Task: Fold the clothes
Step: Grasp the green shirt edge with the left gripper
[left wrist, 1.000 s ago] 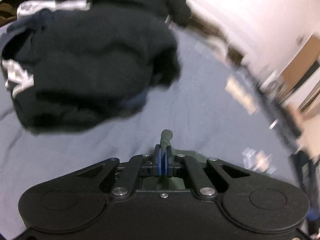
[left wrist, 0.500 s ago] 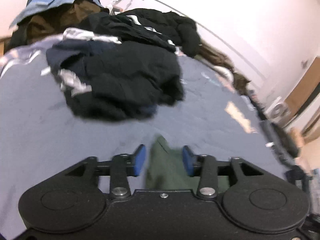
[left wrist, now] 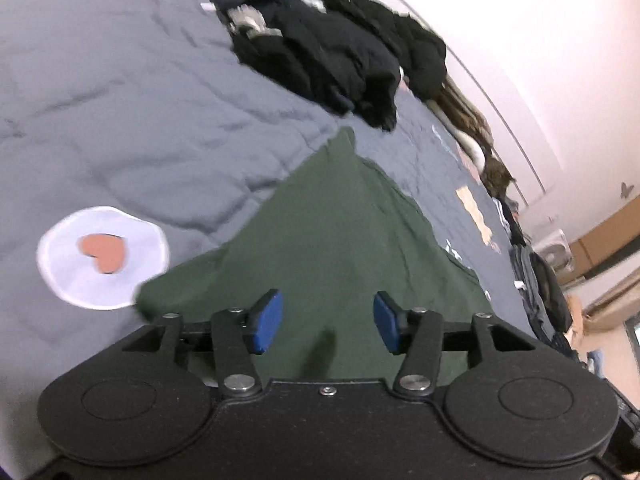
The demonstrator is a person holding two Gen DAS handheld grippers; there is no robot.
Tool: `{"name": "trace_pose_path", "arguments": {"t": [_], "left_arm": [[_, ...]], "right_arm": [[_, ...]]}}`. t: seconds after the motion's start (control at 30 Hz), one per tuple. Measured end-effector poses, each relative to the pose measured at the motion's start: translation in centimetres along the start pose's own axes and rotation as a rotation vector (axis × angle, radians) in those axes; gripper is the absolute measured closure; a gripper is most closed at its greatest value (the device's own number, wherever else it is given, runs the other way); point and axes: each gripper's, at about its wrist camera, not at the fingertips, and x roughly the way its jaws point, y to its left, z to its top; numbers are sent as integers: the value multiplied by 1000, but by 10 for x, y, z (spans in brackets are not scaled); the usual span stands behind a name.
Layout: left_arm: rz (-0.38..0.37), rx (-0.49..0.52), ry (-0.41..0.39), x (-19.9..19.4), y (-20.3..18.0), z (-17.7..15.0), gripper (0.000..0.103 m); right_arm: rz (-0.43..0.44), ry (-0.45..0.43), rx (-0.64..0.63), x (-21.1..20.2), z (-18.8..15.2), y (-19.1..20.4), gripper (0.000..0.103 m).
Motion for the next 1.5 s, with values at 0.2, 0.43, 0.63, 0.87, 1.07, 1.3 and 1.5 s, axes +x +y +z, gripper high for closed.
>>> {"name": "trace_pose_path", "arguments": {"t": [0.2,0.43,0.63,0.87,1.07,1.3,1.5], "left_arm": [[38,-70,-45,-21,16,-7,43],[52,-184,-35,-35,36,-21,41],[58,-243,-37,-32,46,-26,41],[78,-239,-106,-22,46,-29,41],[88,-226,-112,-11,44,-29,41],[92,-255,-123,-8,46,-29,43],[134,-234,-170,-15,42,-30,72]], "right_arm": [[-28,-18,-10,-24,-24,12,48],[-72,-68,-20,-49,-54,16,48],[-92,-76,13,-59,-64,8,48],[-69,-20,4,-42,-70,6,48],[-75,17,-6,-26,-75,4,48],[-46,17,-47,-28,-81,14,48],[-68,14,-60,-33,-83,21,48]]}}
